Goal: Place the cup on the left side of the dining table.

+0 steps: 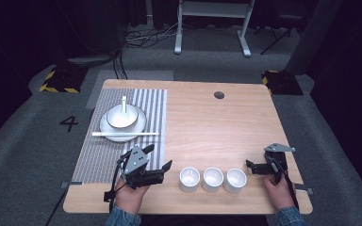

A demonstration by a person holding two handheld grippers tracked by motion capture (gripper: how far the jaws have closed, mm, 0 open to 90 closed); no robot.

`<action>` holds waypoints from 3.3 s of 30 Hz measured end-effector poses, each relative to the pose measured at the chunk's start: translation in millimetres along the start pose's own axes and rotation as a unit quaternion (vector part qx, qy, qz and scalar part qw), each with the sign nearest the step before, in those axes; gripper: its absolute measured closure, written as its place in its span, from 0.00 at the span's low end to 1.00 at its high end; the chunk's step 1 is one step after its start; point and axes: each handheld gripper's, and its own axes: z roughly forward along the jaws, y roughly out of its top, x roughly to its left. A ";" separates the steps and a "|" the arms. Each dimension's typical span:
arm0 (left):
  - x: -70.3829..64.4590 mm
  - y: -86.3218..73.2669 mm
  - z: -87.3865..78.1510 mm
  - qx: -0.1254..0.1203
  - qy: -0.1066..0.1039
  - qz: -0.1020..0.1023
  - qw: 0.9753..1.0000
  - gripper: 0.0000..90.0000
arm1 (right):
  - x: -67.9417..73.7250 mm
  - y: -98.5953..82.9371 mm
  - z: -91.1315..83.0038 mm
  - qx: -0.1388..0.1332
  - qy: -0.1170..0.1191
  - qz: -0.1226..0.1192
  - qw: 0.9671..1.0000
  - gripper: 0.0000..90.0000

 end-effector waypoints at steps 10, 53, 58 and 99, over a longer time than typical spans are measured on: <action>-13.4 9.5 20.3 0.002 -0.040 0.014 0.999 0.21 | 0.2 -0.1 0.0 -0.001 -0.002 0.000 1.000 0.01; -50.5 -24.9 71.9 0.104 -0.113 0.021 0.988 0.19 | 0.4 -0.3 0.0 -0.001 -0.003 0.001 1.000 0.01; -52.8 -29.1 76.3 0.118 -0.115 0.025 0.986 0.20 | 0.4 -0.3 0.0 -0.001 -0.003 0.001 1.000 0.01; -54.8 -35.2 83.9 0.152 -0.095 0.046 0.983 0.29 | 0.4 -0.3 -0.1 -0.001 -0.003 0.001 1.000 0.01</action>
